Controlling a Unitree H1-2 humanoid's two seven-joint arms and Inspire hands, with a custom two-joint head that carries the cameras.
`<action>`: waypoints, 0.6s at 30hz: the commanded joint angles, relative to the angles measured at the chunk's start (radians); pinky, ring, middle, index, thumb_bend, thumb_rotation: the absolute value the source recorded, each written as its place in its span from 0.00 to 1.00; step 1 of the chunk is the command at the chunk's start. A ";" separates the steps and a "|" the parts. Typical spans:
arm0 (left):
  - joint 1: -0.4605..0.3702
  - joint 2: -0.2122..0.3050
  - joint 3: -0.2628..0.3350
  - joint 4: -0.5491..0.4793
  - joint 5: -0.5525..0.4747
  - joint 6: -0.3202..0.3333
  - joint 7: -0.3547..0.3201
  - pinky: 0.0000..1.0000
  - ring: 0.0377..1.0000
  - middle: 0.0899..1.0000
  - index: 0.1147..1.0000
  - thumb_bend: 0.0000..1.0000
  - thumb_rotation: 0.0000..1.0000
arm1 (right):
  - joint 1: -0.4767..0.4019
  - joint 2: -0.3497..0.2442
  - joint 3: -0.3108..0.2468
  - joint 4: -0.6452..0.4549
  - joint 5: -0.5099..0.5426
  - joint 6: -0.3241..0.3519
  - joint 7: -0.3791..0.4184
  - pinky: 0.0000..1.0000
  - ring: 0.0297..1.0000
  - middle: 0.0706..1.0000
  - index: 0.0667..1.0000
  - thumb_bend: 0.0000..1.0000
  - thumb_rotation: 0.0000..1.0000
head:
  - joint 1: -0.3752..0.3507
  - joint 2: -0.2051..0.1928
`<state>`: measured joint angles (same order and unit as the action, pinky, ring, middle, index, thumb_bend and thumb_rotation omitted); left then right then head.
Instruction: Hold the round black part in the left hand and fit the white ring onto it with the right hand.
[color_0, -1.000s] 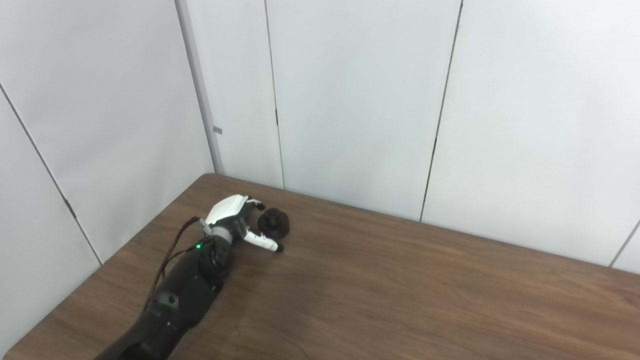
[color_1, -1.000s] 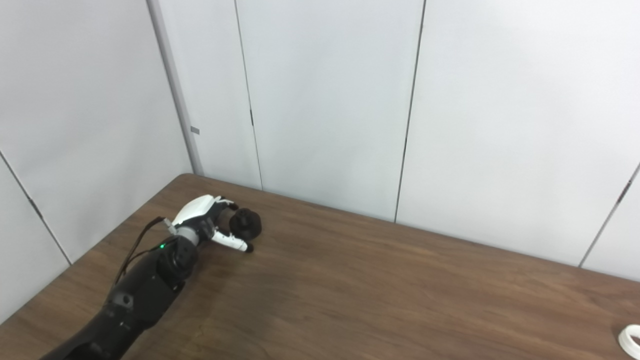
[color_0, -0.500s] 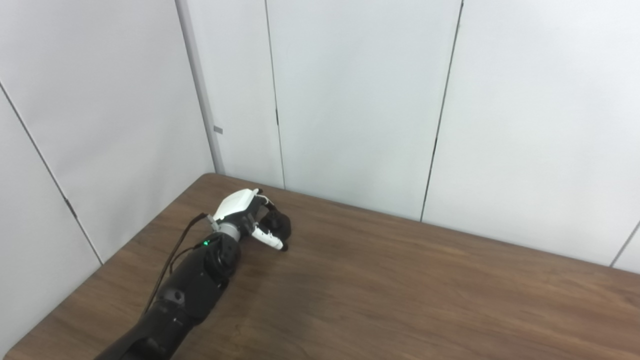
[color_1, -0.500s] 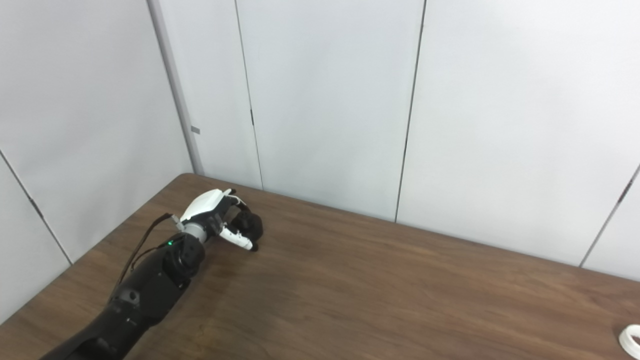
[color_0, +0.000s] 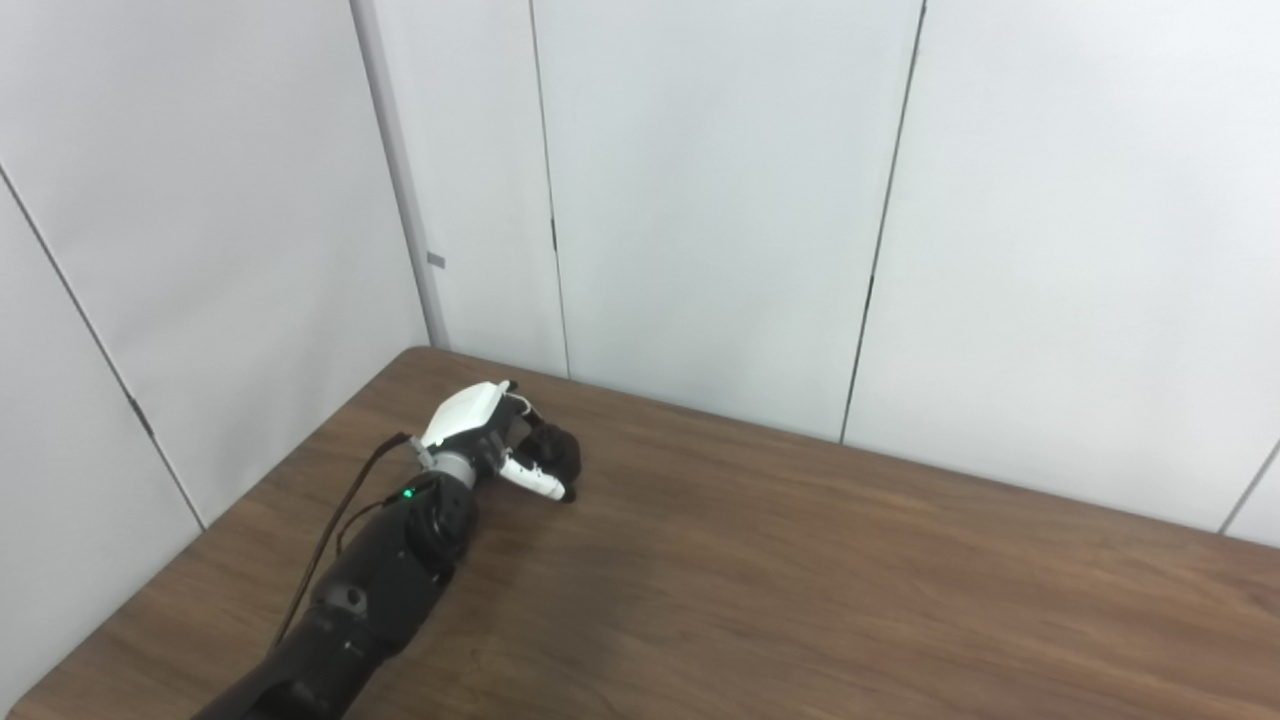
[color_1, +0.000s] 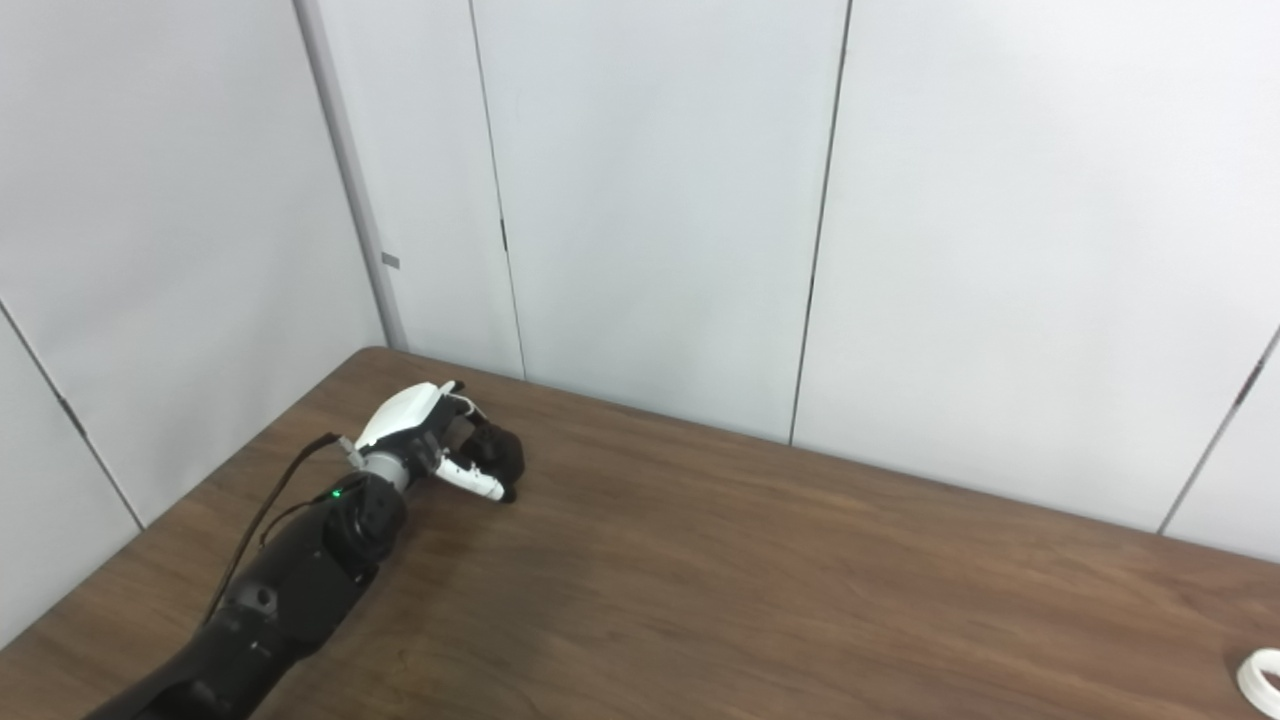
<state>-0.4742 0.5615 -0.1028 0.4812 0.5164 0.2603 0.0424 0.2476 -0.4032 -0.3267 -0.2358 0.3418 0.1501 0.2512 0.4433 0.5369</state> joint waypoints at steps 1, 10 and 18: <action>-0.001 0.012 0.000 0.003 0.022 -0.037 0.057 1.00 1.00 0.96 0.44 0.59 0.04 | 0.003 -0.030 -0.016 -0.014 -0.002 -0.005 -0.003 0.98 0.99 0.96 0.89 0.38 1.00 | -0.001 0.001; 0.016 0.001 0.004 0.045 0.006 -0.112 0.126 1.00 0.99 0.85 0.41 0.52 0.04 | 0.005 -0.033 -0.017 -0.013 0.001 -0.006 0.003 0.96 0.98 0.95 0.88 0.38 1.00 | 0.000 0.005; 0.017 0.001 0.002 0.042 0.007 -0.120 0.123 1.00 0.99 0.84 0.41 0.52 0.04 | 0.004 -0.030 -0.015 -0.014 -0.009 -0.008 -0.001 0.95 0.98 0.95 0.88 0.41 1.00 | -0.001 0.004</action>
<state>-0.4409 0.5475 -0.1022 0.5271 0.5170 0.1448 0.1586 0.2477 -0.4032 -0.3276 -0.2357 0.3396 0.1502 0.2530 0.4433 0.5400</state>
